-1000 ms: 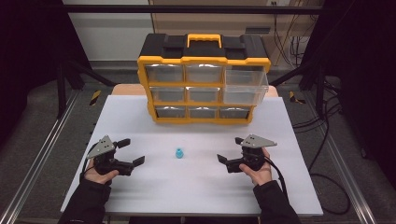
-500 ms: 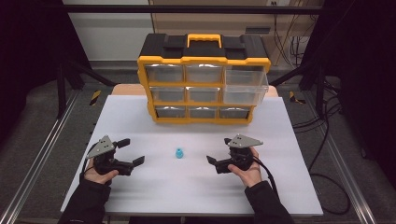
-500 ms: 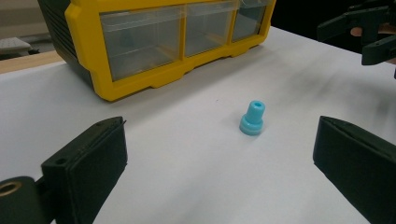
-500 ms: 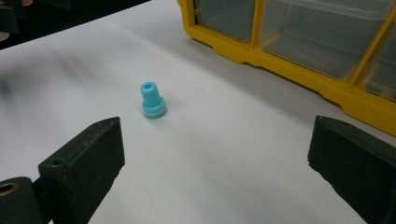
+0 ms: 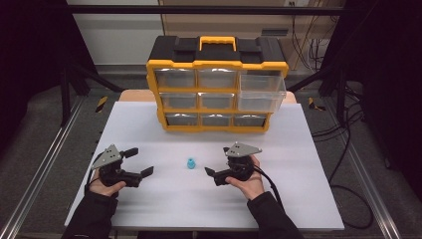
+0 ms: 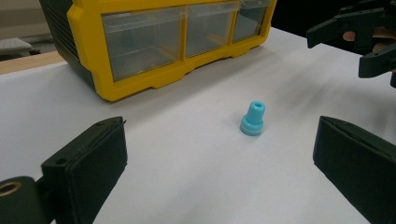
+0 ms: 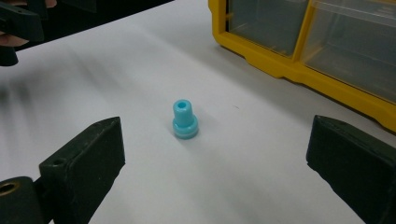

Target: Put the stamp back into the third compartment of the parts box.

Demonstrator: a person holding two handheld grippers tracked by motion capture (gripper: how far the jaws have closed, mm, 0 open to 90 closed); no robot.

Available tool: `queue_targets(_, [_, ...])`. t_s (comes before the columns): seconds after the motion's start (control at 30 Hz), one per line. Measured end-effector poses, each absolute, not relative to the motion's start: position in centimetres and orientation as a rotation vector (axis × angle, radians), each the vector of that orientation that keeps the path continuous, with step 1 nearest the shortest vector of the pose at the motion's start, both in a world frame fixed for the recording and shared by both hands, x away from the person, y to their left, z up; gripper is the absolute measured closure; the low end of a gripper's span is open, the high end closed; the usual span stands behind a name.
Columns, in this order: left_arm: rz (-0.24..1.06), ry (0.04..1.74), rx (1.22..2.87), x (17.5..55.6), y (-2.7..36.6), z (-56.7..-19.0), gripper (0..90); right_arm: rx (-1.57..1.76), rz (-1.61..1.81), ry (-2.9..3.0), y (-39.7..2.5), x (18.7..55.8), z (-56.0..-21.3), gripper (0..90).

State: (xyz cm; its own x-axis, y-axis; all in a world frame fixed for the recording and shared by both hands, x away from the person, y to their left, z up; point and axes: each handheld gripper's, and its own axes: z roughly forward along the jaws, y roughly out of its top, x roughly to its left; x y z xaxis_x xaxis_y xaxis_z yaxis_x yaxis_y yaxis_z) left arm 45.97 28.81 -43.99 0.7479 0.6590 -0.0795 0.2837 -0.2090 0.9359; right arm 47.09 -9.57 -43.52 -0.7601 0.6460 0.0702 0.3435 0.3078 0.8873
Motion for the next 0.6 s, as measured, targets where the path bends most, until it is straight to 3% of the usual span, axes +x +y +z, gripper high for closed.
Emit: queue_targets(0.6, [0.405, 0.734, 1.804, 46.0, 28.7, -44.1, 2.5, 0.891, 1.393, 2.319, -6.7, 47.9, -44.1, 5.1])
